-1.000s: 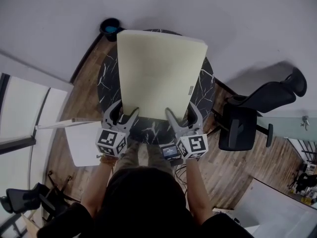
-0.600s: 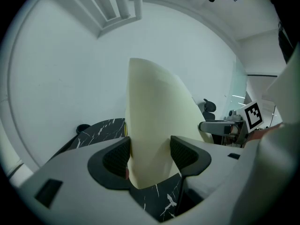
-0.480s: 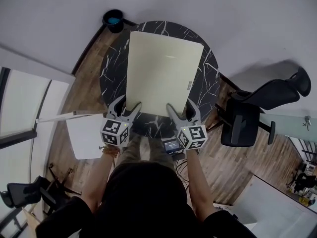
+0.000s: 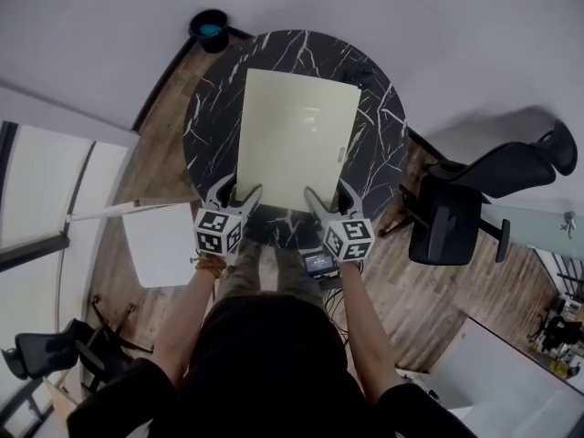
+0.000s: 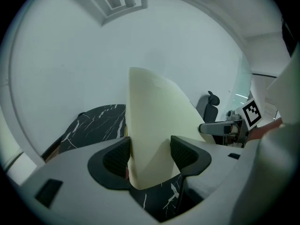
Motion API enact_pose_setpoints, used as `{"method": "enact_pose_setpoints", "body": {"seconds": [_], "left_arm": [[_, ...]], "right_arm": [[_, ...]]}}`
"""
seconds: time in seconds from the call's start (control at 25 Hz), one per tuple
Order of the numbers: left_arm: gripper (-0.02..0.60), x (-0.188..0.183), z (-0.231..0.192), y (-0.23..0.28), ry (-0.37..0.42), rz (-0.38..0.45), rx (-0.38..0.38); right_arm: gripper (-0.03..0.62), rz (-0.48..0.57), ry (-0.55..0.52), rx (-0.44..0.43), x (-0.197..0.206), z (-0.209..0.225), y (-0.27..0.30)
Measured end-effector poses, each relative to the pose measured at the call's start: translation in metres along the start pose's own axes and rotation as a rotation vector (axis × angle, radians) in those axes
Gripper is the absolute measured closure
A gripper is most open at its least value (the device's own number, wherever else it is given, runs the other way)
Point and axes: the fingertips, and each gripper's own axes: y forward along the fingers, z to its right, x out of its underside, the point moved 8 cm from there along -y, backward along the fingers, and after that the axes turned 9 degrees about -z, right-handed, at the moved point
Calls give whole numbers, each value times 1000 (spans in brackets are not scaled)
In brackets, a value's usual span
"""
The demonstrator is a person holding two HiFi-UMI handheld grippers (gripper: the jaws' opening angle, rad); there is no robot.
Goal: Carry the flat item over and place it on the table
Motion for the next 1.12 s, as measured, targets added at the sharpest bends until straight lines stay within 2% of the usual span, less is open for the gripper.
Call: {"method": "enact_pose_setpoints", "body": {"seconds": [0.52, 1.12], "left_arm": [[305, 26, -5, 24, -26, -26, -18], [302, 61, -14, 42, -78, -101, -11]], "right_arm": [[251, -75, 36, -19, 27, 17, 20], [252, -189, 104, -53, 66, 28, 37]]}}
